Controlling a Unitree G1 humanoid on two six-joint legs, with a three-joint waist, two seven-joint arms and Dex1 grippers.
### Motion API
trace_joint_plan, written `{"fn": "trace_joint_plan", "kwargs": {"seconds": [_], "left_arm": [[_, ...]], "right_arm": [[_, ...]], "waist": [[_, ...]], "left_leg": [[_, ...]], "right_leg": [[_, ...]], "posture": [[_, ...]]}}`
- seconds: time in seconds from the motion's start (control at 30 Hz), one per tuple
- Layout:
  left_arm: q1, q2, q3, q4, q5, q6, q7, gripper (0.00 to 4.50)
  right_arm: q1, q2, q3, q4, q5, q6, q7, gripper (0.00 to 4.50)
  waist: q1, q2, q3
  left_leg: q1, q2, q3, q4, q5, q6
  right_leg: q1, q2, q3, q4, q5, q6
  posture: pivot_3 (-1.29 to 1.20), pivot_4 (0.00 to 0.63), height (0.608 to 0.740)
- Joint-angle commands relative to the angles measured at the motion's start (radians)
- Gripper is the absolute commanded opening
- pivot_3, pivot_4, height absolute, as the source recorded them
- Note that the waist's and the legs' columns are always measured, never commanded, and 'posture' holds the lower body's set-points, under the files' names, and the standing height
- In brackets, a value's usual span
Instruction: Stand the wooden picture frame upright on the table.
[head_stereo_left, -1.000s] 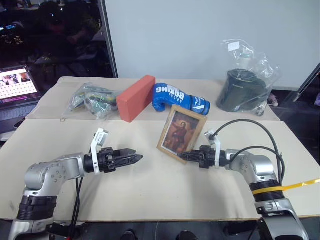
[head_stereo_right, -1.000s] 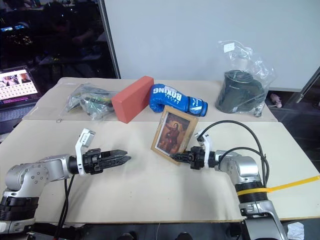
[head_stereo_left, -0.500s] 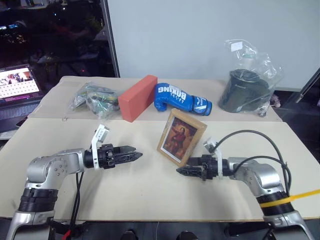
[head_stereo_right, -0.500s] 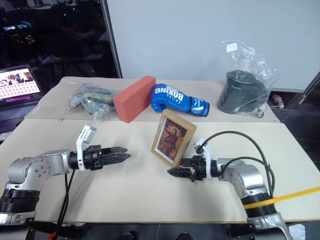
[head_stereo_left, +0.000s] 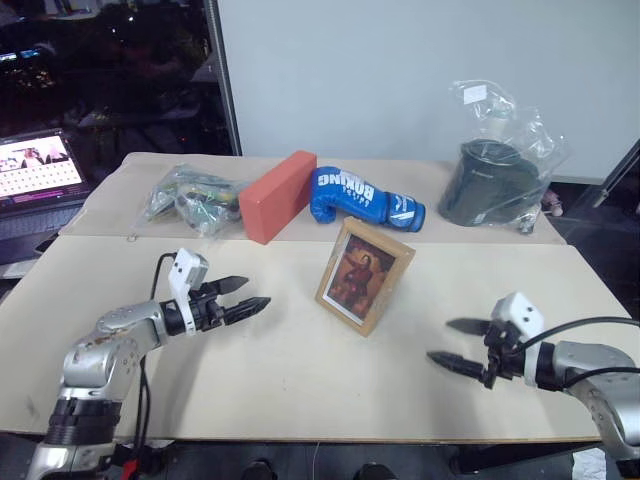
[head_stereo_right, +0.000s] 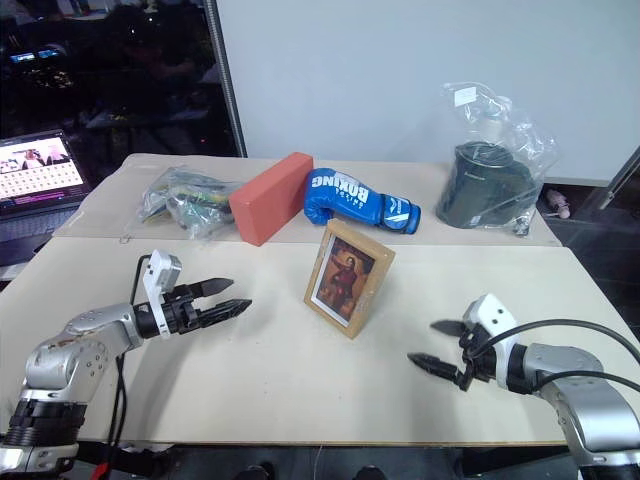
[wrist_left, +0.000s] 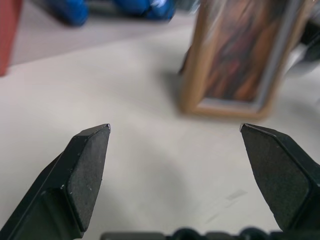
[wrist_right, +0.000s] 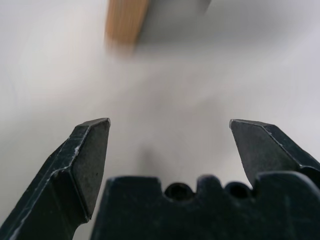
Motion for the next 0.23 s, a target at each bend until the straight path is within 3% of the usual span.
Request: {"fn": "trace_joint_plan", "kwargs": {"seconds": [0.03, 0.23], "left_arm": [[0.018, 0.001, -0.024, 0.003, 0.073, -0.090, 0.011, 4.50], [-0.023, 0.004, -0.059, 0.025, 0.079, -0.030, -0.004, 4.50]], "right_arm": [[0.029, 0.046, -0.081, -0.063, 0.022, -0.052, -0.075, 4.47], [0.083, 0.095, -0.078, -0.051, 0.001, -0.082, -0.117, 4.47]], "waist": [[0.004, 0.000, 0.000], [0.016, 0.000, 0.000]], "left_leg": [[0.000, 0.000, 0.000, 0.000, 0.000, 0.000], [0.000, 0.000, 0.000, 0.000, 0.000, 0.000]], "right_leg": [[0.000, 0.000, 0.000, 0.000, 0.000, 0.000], [0.000, 0.000, 0.000, 0.000, 0.000, 0.000]], "posture": [[0.00, 0.150, 0.727], [0.00, 0.150, 0.727]]}}
